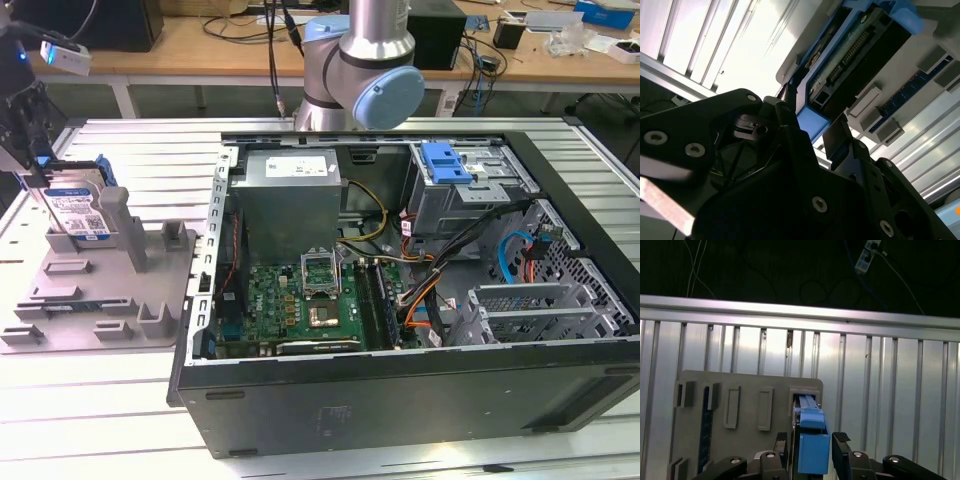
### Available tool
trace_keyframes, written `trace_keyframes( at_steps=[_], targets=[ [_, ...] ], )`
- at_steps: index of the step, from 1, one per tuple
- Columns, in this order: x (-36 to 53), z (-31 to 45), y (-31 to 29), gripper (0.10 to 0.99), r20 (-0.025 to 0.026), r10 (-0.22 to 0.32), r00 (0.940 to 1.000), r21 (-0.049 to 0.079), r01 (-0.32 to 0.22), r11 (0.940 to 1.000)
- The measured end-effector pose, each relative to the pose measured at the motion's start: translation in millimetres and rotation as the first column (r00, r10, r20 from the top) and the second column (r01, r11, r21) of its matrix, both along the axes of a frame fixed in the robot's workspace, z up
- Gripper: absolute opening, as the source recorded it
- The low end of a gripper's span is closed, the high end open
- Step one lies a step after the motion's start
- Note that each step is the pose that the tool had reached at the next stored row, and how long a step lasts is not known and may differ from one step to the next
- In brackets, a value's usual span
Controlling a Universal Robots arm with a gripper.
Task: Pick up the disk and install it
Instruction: 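Pick up the disk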
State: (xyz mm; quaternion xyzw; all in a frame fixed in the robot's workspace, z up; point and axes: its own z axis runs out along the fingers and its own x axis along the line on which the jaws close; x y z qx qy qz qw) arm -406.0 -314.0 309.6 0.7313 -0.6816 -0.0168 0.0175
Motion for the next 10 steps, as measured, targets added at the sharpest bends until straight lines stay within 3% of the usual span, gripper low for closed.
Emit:
trace_keyframes(
  at_steps=[10],
  targets=[
    [-0.8, -2.8, 0.6, 0.482, 0.0002, -0.001, 1.0, 0.0, 0.001, 1.0]
  ],
)
